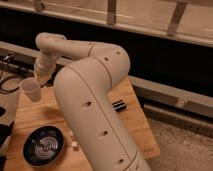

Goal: Pick up the ceramic cup

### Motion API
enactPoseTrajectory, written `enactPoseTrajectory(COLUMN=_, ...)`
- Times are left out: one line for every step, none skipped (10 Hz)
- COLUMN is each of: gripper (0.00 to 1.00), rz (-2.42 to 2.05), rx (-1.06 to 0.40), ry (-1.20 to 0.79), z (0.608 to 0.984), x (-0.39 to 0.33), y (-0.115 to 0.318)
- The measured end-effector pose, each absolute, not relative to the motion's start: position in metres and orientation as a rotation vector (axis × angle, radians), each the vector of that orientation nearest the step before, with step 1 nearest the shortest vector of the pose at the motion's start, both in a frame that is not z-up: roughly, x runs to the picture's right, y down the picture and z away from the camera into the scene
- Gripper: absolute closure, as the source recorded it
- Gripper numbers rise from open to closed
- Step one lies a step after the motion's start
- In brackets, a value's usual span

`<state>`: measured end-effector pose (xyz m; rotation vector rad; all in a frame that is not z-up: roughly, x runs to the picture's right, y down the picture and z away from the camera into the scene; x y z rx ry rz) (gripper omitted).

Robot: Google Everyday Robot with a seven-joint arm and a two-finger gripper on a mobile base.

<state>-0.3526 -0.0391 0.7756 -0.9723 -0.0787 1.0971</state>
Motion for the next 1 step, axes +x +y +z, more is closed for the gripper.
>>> enactPoseTrajectory(gripper=0.83, rz=1.096, rx=-0.972, ry=-0.081, z=0.775, x=-0.3524, y=-0.0402)
